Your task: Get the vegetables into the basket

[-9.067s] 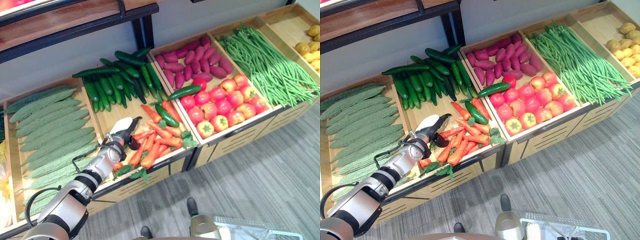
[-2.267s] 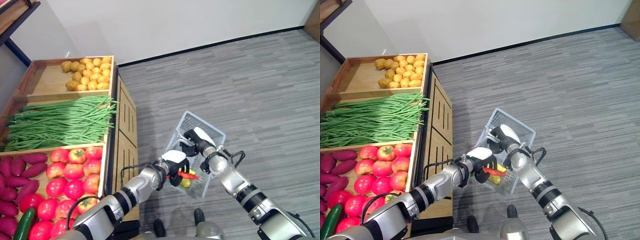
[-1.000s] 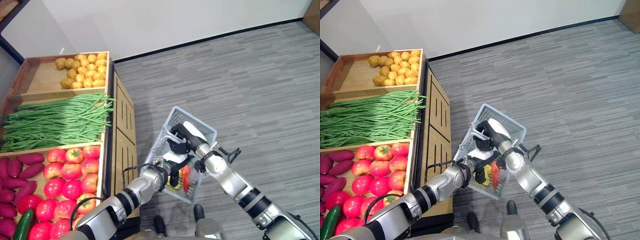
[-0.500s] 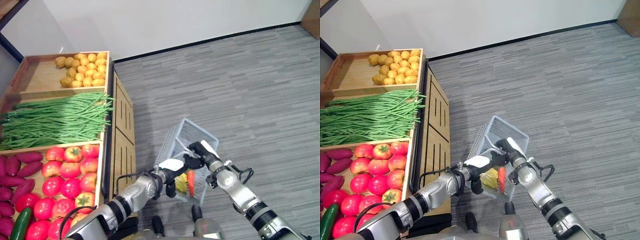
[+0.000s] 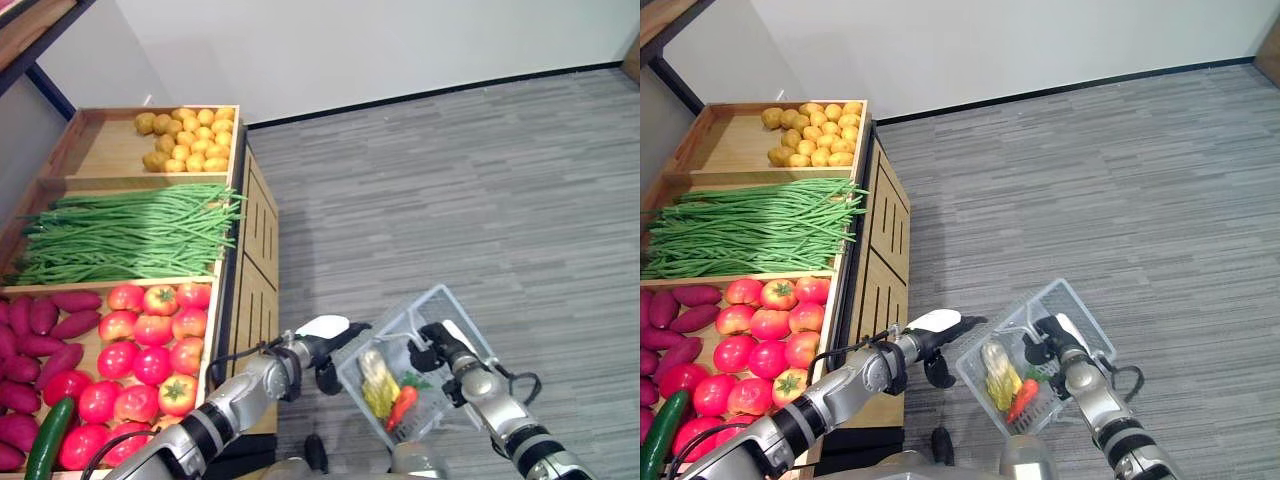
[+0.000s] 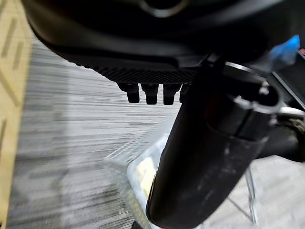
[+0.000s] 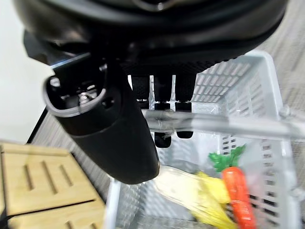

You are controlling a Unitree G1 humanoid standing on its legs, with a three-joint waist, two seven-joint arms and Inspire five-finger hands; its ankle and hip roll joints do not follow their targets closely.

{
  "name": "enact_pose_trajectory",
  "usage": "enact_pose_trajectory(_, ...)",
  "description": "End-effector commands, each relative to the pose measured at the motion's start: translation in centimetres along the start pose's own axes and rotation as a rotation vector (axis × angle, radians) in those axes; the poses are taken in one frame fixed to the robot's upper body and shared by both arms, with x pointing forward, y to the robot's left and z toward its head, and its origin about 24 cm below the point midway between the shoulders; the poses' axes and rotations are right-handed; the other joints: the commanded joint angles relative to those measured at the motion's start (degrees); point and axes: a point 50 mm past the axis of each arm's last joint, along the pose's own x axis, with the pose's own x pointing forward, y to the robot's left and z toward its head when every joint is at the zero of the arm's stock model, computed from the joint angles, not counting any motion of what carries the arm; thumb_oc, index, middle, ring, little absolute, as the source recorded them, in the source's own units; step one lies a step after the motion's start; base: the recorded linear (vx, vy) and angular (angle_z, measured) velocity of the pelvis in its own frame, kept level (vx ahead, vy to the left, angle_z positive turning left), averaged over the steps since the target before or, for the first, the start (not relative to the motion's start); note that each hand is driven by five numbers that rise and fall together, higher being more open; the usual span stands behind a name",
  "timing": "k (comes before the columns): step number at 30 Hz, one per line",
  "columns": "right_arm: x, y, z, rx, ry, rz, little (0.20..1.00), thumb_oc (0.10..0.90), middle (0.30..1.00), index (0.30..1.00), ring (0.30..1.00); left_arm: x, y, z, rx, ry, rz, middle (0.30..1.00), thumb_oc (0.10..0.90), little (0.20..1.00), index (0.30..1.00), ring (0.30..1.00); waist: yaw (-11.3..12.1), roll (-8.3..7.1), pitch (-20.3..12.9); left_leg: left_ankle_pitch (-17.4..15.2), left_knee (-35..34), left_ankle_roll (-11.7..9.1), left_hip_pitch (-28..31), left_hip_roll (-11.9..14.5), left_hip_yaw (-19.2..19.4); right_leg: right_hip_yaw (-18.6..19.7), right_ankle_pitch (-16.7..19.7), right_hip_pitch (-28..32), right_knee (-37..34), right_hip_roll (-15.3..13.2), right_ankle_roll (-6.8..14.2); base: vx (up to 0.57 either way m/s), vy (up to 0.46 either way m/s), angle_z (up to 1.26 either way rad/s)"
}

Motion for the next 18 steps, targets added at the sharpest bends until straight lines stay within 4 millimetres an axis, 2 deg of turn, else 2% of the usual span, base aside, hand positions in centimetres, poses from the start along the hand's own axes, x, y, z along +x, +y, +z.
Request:
enact_pose_trajectory(1,0.2,-0.6,1.5,0.008,-0.103,-0.043,0.3,0.4,0.3,0.3,0.3,0.1,0.8,-0.3,-0.022,-0.014,0.041,1.0,0.9,1.0,1.0,1.0,0.66,-3.52,-6.72,-3.01,0.12,-3.82,0.86,1.79,-1.34,-2.8,-3.72,0.91,0.8,-5.81,5.28,-0.01,-0.008,0.08)
enact_pose_trajectory(6,-0.3,0.2,-3.3,0.052,0.085,-0.03,0.3,0.4,0.3,0.3,0.3,-0.6,-1.5,-3.5,-0.039,0.139,-0.017,1.0,0.9,1.0,1.0,1.0,0.74,-3.42,-6.87,-3.03,0.12,-3.7,0.86,1.79,-1.5,-2.48,-3.68,0.69,1.04,-5.57,5.24,-0.01,-0.004,0.04)
enact_pose_trajectory(8,-0.5,0.5,-4.0,0.067,0.11,-0.026,0.3,0.4,0.3,0.3,0.3,-0.7,-1.9,-3.9,-0.044,0.161,-0.028,1.0,0.9,1.0,1.0,1.0,0.77,-3.42,-6.94,-3.07,0.12,-3.69,0.89,1.77,-1.51,-2.45,-3.72,0.7,1.05,-5.53,5.23,0.0,0.0,0.0)
enact_pose_trajectory(9,-0.9,1.1,-5.9,0.08,0.19,-0.011,0.3,0.4,0.3,0.3,0.3,-1.0,-3.0,-5.1,-0.059,0.219,-0.052,1.0,0.9,1.0,1.0,1.0,0.86,-3.43,-6.96,-3.09,0.12,-3.63,1.0,1.67,-1.62,-2.44,-3.71,0.76,1.08,-5.5,5.22,0.0,0.0,0.0)
enact_pose_trajectory(12,-1.1,1.5,-6.9,0.091,0.236,0.0,0.3,0.4,0.3,0.3,0.3,-1.1,-3.5,-5.6,-0.08,0.249,-0.055,1.0,0.9,1.0,1.0,1.0,0.86,-3.43,-7.0,-3.02,0.12,-3.61,0.95,1.64,-1.73,-2.44,-3.73,0.69,1.14,-5.47,5.22,0.0,0.0,0.0)
enact_pose_trajectory(16,-2.2,2.5,-9.7,0.104,0.356,0.027,0.3,0.4,0.3,0.3,0.3,-1.9,-5.0,-7.3,-0.129,0.347,-0.064,1.0,0.9,1.0,1.0,1.0,1.16,-3.55,-7.26,-3.66,0.12,-3.67,1.1,1.71,-1.95,-2.49,-4.35,1.0,1.03,-5.41,5.31,0.02,0.003,0.0)
enact_pose_trajectory(18,-2.3,2.7,-10.0,0.101,0.37,0.034,0.3,0.4,0.3,0.3,0.3,-2.1,-5.4,-7.8,-0.131,0.375,-0.065,1.0,0.9,1.0,1.0,1.0,1.12,-3.63,-7.17,-3.07,0.12,-3.63,0.85,1.7,-1.86,-2.61,-3.92,0.71,1.24,-5.42,5.19,0.0,0.0,0.0)
